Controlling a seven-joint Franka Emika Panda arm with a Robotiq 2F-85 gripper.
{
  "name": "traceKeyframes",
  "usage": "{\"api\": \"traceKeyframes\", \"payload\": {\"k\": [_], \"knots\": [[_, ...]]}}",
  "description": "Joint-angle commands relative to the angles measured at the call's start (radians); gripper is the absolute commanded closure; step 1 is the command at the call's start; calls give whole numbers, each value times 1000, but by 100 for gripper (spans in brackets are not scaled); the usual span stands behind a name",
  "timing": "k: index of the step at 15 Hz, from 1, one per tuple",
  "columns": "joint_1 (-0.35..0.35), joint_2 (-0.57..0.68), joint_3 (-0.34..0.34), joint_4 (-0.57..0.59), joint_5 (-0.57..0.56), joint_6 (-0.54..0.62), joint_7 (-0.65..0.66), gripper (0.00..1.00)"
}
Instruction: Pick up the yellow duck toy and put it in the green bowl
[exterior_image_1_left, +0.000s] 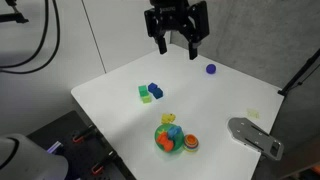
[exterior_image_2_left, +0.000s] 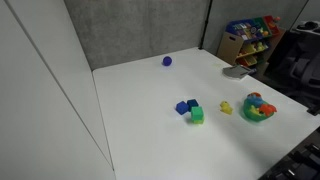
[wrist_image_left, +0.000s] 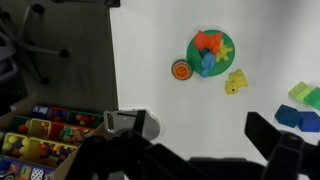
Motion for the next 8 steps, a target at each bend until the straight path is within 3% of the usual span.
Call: {"api": "traceKeyframes", "payload": {"k": [1, 8], "knots": [[7, 0, -6, 2, -2, -3, 2, 0], [38, 55, 10, 6, 26, 44, 27, 0]]}}
